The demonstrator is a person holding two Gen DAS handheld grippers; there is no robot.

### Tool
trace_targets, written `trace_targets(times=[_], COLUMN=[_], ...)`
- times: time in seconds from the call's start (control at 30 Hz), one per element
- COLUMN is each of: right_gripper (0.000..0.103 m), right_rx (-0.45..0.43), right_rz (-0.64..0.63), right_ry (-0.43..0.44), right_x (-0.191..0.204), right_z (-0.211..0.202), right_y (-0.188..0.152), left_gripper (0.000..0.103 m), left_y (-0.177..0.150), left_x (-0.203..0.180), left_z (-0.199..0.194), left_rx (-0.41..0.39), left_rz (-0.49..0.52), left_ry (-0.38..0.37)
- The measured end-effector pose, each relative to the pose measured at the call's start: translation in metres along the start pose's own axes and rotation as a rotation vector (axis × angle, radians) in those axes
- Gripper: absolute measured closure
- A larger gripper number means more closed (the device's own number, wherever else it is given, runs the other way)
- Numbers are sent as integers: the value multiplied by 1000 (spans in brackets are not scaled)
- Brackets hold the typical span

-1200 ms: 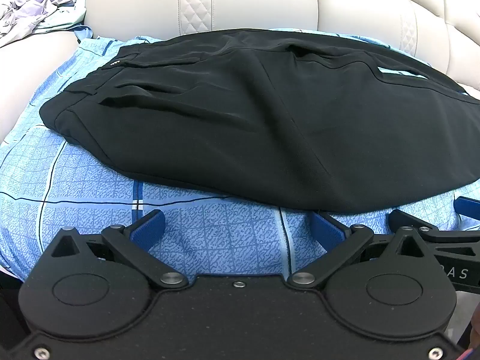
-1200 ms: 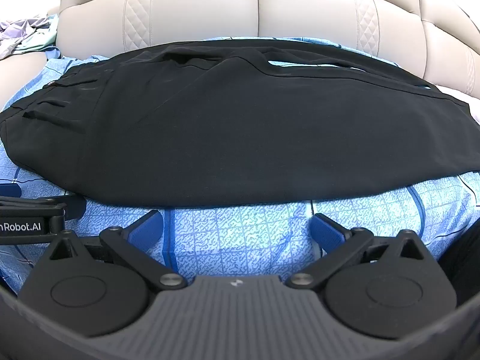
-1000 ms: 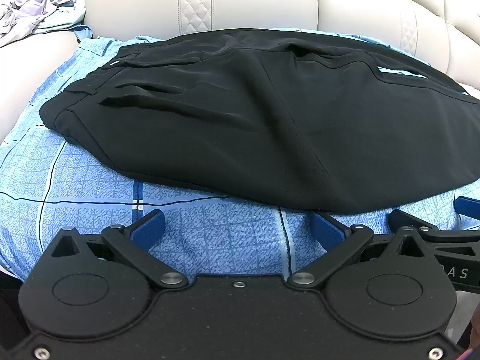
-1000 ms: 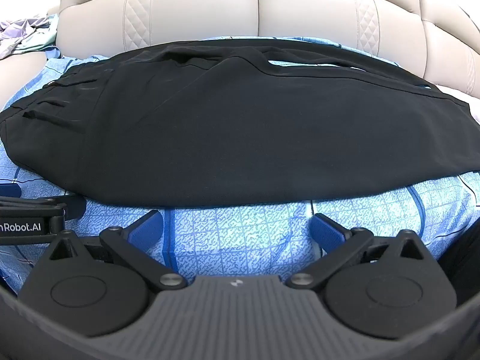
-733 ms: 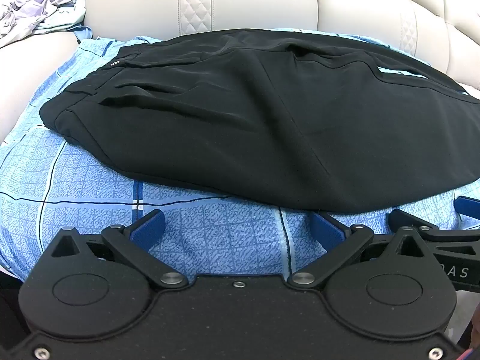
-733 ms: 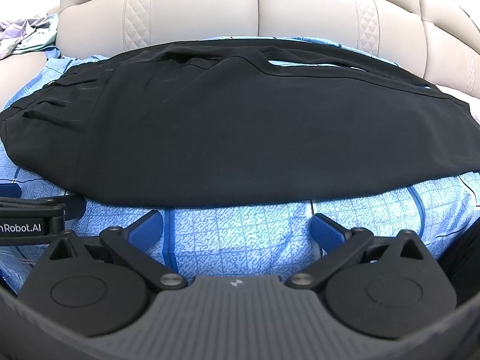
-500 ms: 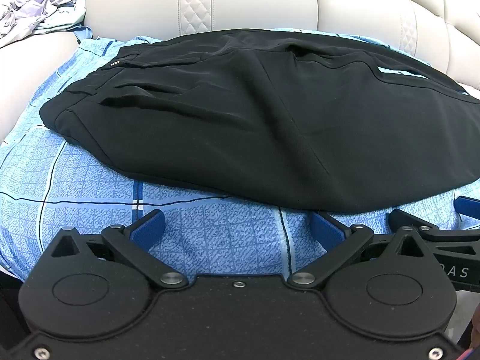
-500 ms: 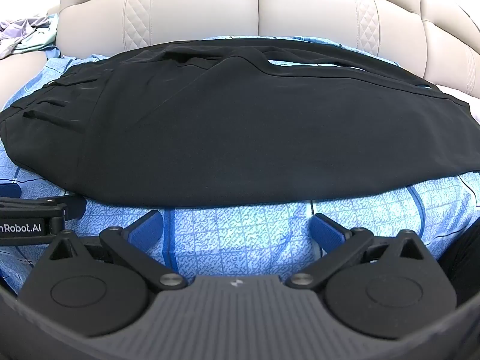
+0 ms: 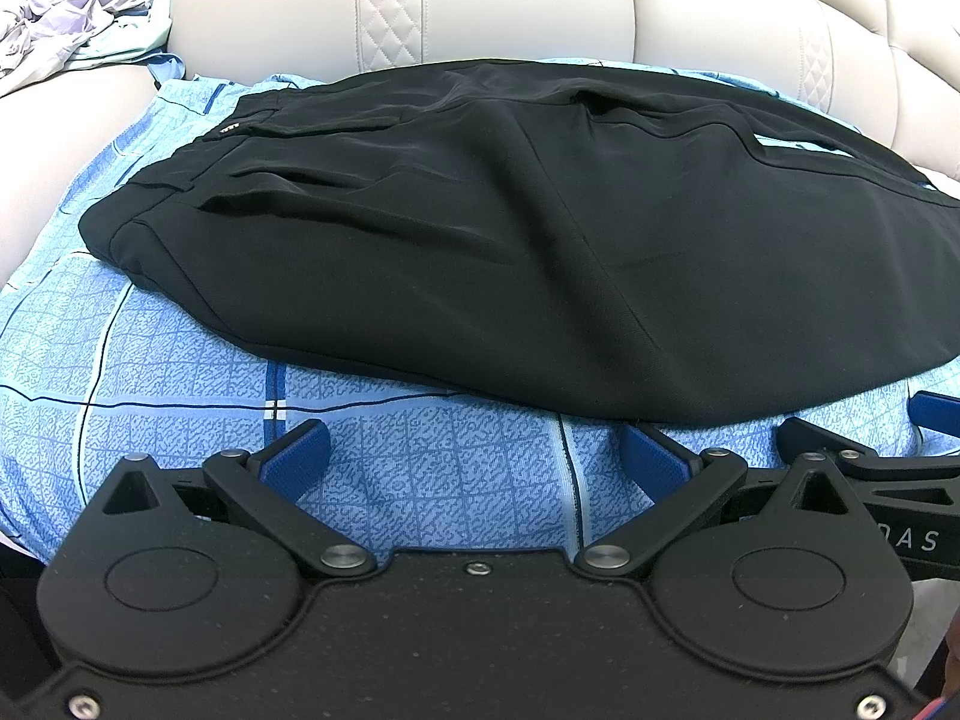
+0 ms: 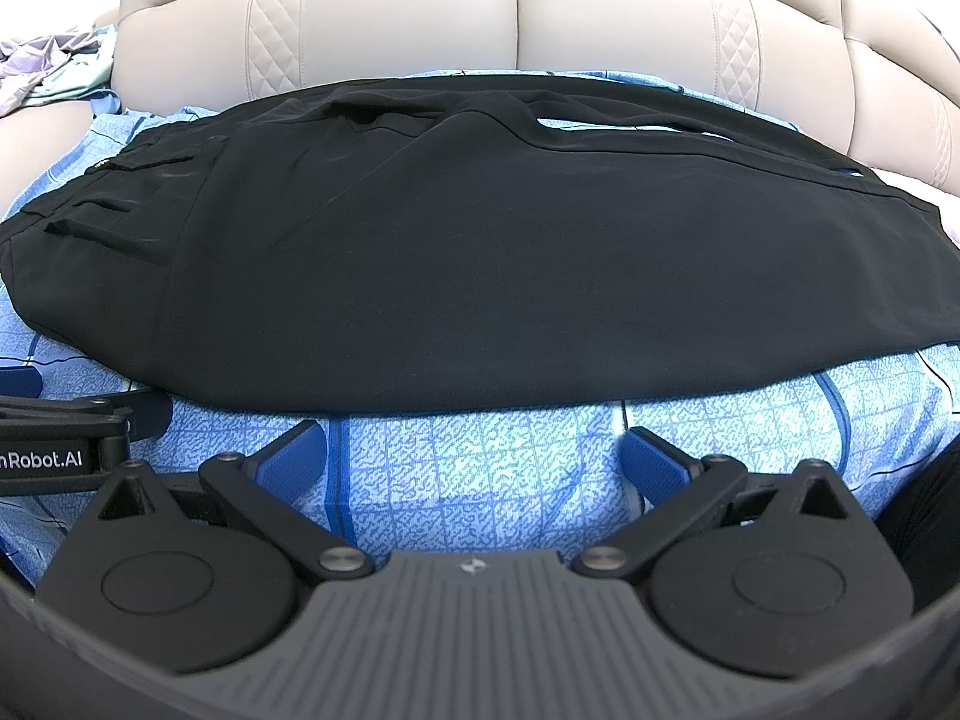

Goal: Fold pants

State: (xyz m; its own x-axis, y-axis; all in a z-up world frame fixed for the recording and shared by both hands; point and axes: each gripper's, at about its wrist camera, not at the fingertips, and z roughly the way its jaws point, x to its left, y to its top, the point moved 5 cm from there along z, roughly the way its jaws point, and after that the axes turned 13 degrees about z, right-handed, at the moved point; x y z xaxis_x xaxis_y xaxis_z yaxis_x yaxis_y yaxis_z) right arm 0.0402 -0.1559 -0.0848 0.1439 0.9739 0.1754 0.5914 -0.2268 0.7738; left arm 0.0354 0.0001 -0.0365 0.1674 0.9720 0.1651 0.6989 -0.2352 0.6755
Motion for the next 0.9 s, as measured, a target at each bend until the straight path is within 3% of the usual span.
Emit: trace_targets(times=[0.9], right_gripper=[0], right_rx=[3], right_rz=[-1], right_ry=[-1], right_x=[-2], right_z=[2], right_y=[1], left_gripper=[0], left_y=[0], left_x=[0], left_z=[0], left_rx=[-1], left_rz=[0], left_ry=[1])
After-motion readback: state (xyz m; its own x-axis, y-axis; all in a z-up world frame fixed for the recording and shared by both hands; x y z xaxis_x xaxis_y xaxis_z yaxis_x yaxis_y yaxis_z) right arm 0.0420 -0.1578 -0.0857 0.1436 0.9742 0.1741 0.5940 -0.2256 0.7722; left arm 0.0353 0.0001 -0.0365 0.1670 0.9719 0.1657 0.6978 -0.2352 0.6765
